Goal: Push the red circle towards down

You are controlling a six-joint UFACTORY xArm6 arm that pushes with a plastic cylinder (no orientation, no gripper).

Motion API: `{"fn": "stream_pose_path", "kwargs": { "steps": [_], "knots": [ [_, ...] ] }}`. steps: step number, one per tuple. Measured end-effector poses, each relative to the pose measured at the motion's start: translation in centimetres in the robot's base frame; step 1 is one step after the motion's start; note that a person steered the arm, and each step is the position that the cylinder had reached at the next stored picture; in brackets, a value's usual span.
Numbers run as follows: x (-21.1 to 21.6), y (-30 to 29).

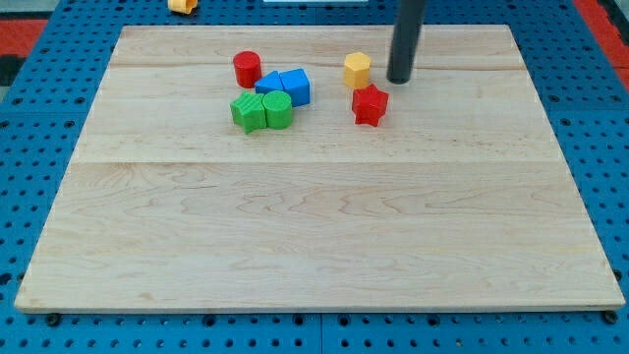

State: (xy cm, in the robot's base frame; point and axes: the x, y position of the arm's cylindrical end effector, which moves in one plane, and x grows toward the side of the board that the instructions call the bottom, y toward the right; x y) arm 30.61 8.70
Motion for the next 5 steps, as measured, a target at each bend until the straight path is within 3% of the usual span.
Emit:
{"fn": "stream_pose_path", "kwargs": {
  "steps": [2,3,4,5],
  "knots": [
    [-7.2,-11.6],
    [-8.8,-12.2],
    [-6.2,-13.0],
    [-4.3,-20.7]
  ]
}}
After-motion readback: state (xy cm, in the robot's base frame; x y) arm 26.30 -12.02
